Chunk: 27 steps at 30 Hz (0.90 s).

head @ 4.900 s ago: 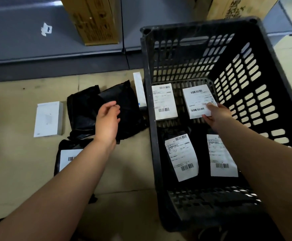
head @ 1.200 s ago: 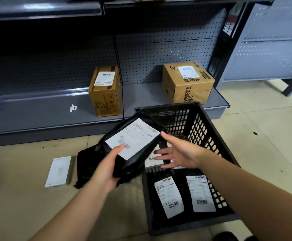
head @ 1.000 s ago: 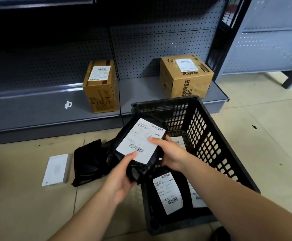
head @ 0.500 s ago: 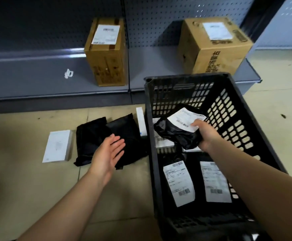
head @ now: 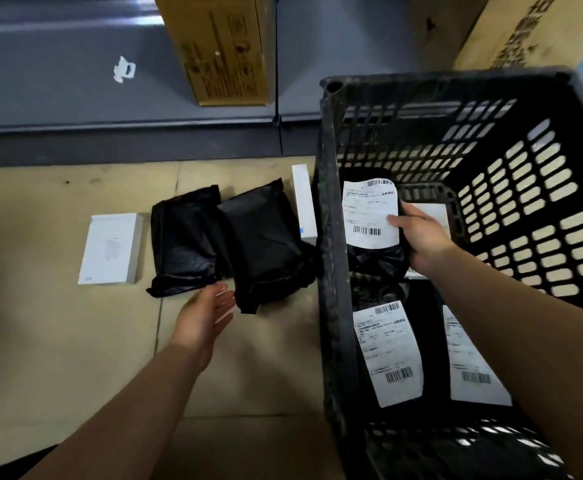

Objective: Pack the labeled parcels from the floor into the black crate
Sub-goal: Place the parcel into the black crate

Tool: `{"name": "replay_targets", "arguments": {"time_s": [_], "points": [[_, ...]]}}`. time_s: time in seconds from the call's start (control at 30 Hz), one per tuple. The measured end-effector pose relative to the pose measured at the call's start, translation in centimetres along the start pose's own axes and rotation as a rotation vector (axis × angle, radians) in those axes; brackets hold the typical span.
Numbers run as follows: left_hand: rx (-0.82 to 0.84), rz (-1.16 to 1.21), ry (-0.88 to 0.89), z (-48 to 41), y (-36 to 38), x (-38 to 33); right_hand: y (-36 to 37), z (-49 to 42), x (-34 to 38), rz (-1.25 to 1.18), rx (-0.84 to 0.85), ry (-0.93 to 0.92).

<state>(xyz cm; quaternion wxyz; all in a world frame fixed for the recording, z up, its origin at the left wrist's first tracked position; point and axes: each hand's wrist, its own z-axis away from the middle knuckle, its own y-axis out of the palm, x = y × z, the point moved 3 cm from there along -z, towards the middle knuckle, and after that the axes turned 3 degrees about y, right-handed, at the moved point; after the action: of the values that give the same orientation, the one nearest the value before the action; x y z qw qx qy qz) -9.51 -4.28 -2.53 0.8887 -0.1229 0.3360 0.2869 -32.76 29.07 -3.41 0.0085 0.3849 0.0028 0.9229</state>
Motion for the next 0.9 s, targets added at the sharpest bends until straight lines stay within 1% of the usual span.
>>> {"name": "replay_targets", "arguments": {"time_s": [0.17,0.27,0.4,0.43,0.5,0.6,0.67,0.73,0.9], "points": [[0.034,-0.192,-0.02,-0.9,2.7,-1.3,-0.3,-2.2,-1.5,0.216,-0.123,-0.016],[0.027,-0.33,-0.032,-1.5,4.5,-1.8,0.2,-2.6,-1.5,0.364,-0.136,-0.047],[-0.021,-0.538,-0.05,-2.1,5.4,-1.6,0.9,-2.6,-0.7,0.474,-0.128,-0.068],[-0.021,-0.55,-0.045,-2.2,5.2,-1.4,1.1,-2.4,-0.6,0.499,-0.123,-0.076],[-0.004,-0.479,-0.027,-2.3,4.9,-0.9,1.6,-1.1,0.2,0.494,-0.124,-0.087],[-0.004,-0.252,-0.003,-1.7,4.3,-1.3,1.9,0.7,1.3,0.393,-0.172,-0.11],[-0.005,-0.104,0.004,-1.3,3.8,-2.2,1.9,1.4,2.1,0.327,-0.208,-0.152],[-0.005,-0.013,0.038,-0.7,3.1,-3.8,2.2,2.6,3.5,0.296,-0.217,-0.209],[-0.064,0.064,0.155,1.6,1.8,-8.3,4.6,7.9,8.2,0.262,-0.211,-0.381]]}}
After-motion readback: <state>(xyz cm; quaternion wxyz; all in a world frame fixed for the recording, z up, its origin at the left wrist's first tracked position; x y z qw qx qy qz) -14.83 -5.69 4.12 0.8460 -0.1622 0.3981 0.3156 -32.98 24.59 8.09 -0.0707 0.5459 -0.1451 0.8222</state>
